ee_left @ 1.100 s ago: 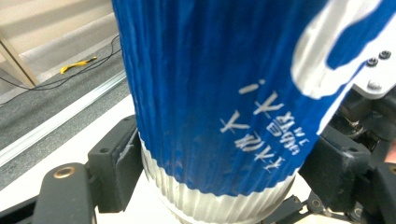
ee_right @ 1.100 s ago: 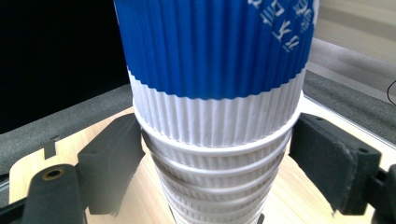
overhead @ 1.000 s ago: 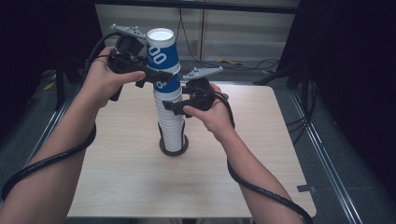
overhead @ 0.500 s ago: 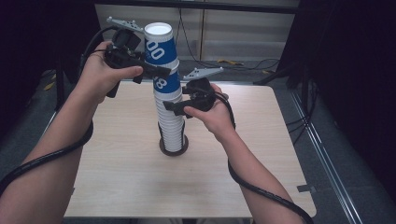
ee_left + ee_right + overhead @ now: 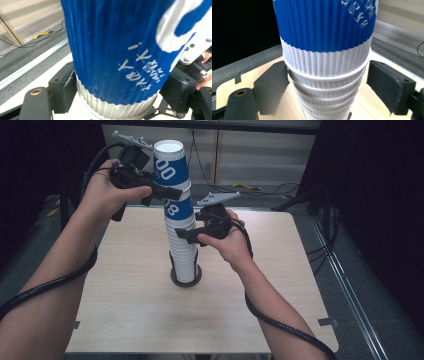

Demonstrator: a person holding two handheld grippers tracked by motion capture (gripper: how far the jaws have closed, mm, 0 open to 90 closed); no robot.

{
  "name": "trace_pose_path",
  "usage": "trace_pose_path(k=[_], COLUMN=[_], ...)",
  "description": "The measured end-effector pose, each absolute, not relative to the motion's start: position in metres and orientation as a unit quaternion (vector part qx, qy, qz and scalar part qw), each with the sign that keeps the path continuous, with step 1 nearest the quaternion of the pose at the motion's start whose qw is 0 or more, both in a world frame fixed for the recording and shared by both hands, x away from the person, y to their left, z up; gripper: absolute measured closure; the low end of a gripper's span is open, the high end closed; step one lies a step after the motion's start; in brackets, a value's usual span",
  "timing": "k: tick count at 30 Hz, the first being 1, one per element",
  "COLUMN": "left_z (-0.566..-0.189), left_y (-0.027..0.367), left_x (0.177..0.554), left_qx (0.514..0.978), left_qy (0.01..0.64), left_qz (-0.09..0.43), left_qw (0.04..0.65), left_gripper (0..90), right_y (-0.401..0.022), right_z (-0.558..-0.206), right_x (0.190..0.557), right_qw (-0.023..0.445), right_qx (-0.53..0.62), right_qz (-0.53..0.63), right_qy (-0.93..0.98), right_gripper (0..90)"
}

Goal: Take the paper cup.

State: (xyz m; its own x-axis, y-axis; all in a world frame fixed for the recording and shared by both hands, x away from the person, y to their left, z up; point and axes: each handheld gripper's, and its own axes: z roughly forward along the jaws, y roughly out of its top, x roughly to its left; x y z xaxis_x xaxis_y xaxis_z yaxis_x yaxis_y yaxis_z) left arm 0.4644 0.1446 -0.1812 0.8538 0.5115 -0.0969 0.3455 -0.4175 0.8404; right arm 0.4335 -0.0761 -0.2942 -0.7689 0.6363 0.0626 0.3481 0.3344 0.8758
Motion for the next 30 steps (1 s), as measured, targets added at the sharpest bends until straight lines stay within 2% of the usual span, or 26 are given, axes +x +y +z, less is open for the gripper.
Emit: trace_pose_path(k=[30], left_z=[-0.17], left_y=[0.156], left_x=[0.462], left_qx=[0.828], left_qy=[0.264], left_qz=[0.1], left_qw=[0.485], left_gripper=[23.2], right_y=[-0.077], right_z=[-0.292], right_x=[0.432], right_qw=[0.151], right_qx=[0.3], right_qz=[0.489], right_qy=[0.805], right_gripper=[16.6])
